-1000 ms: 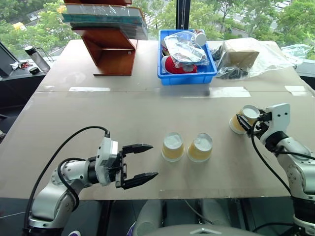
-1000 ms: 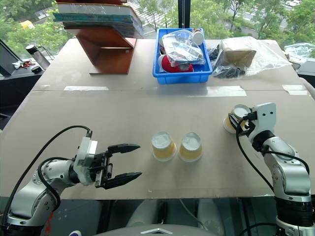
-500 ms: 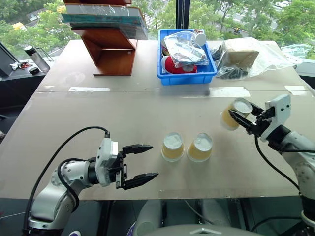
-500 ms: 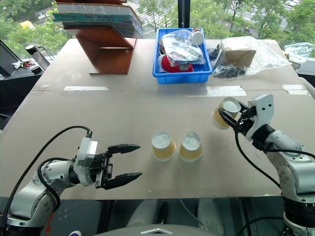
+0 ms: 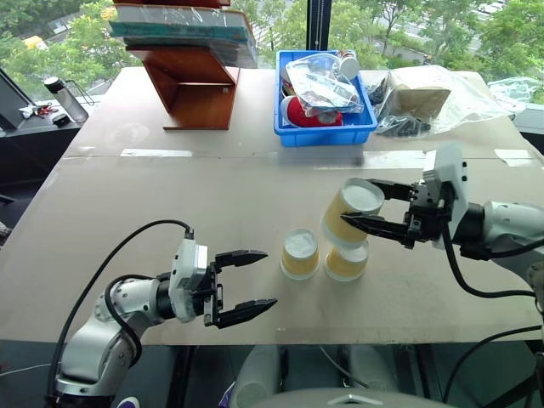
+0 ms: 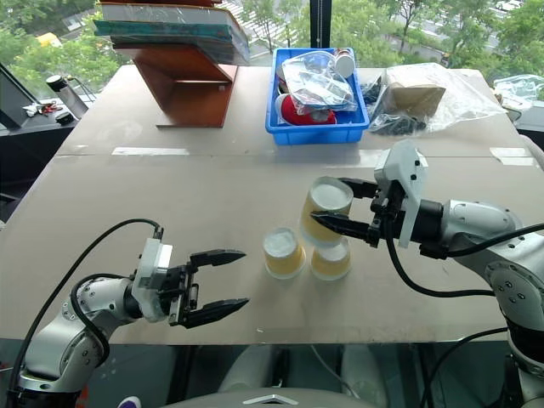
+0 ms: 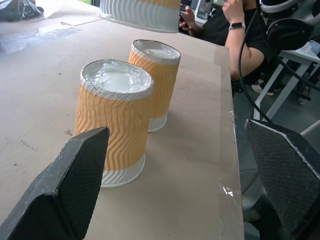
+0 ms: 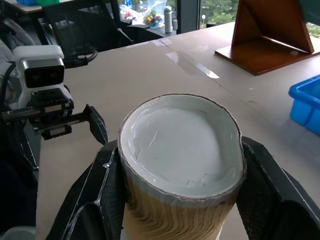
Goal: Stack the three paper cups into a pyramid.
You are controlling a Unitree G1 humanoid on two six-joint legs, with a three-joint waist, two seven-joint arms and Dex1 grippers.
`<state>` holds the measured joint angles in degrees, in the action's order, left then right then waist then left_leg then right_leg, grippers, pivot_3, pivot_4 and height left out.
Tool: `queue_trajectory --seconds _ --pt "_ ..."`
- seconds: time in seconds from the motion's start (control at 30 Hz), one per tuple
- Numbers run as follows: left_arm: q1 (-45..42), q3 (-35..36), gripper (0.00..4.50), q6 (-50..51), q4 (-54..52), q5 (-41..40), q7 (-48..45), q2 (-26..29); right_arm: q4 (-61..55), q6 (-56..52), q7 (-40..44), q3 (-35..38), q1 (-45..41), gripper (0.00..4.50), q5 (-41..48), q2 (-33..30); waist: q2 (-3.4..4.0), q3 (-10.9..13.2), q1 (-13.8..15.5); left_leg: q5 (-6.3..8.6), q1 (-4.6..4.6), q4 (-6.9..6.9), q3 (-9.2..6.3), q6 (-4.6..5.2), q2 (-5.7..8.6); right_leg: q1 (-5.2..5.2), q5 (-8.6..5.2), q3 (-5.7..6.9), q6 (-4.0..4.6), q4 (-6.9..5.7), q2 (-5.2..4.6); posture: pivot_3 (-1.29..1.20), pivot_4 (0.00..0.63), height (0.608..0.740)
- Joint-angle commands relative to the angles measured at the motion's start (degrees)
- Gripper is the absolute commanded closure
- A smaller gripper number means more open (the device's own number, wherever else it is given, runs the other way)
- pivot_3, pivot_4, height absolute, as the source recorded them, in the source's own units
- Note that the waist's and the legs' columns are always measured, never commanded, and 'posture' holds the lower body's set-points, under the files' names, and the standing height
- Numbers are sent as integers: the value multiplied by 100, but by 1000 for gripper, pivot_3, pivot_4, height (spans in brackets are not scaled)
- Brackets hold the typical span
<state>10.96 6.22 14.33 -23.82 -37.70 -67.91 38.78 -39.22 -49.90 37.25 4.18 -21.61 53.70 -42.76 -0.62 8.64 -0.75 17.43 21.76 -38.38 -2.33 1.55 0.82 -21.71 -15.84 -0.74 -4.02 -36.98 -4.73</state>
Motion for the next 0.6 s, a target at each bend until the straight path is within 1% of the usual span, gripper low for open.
queue_trajectory --seconds 0.03,0.17,0.3,0.6 --pt "45 45 0 -80 -214 -14 86 -26 -106 263 226 -88 -88 2150 -92 9 0 0 0 0 0 0 0 0 0 0 0 0 0 0 0 0 150 740" --pt "95 56 0 -76 -317 -47 145 -29 -87 418 374 -287 -101 2150 -206 110 0 0 2 0 0 0 0 0 0 0 0 0 0 0 0 0 150 740" --pt "132 198 0 -15 -435 -301 96 17 -51 578 475 -518 -100 2150 -441 173 0 0 0 -1 0 0 -1 -2 0 0 0 0 0 0 0 0 150 740" --pt "760 1123 0 91 -570 -906 -381 389 146 833 633 -886 -213 2150 -943 306 -2 1 -1 -3 -1 1 -1 -5 -1 -1 0 1 0 1 0 0 150 740"
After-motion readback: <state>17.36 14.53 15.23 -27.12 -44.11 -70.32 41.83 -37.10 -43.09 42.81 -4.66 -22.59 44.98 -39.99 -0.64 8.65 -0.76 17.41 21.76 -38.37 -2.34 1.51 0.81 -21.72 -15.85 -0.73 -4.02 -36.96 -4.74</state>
